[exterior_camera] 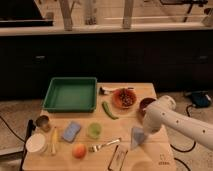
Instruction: Place towel in tray
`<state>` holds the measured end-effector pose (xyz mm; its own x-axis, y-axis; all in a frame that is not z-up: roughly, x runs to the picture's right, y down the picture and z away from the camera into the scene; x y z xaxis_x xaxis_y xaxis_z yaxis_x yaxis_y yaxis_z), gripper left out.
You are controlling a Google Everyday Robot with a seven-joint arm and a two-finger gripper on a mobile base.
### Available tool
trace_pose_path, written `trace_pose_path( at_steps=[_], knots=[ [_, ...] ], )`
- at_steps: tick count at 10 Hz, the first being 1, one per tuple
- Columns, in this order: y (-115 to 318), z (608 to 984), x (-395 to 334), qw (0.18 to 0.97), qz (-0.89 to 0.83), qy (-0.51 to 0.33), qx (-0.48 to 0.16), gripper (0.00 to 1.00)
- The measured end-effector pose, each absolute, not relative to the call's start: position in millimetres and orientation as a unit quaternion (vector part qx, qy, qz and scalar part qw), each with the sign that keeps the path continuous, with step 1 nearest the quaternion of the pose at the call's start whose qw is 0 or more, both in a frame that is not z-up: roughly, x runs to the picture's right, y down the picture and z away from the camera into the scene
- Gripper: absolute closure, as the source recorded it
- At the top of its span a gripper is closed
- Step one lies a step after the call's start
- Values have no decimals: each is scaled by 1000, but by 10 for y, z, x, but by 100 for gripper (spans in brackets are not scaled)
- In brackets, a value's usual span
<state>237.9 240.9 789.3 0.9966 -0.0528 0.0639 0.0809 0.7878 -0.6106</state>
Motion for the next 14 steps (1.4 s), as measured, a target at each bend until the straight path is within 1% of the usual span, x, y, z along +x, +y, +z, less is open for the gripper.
trace_pose_path(
  at_steps=[2,5,6,7,9,10,11,12,13,14],
  knots=[
    [2210,7714,2323,946,-41,-12,-320,95],
    [2037,7661,2201,948,-54,-6,-313,94],
    [2062,7681,2210,947,-58,-7,-316,85],
    [2127,7677,2233,946,-57,-7,-319,77],
    [2258,7609,2287,946,-61,-8,-317,55],
    [2237,7607,2297,947,-63,-8,-315,48],
    [2223,7623,2291,947,-64,-9,-315,46],
    [2226,7655,2259,946,-67,-9,-318,50],
    [2212,7660,2230,945,-71,-9,-318,52],
    [2225,7642,2254,945,-75,-7,-319,50]
  ],
)
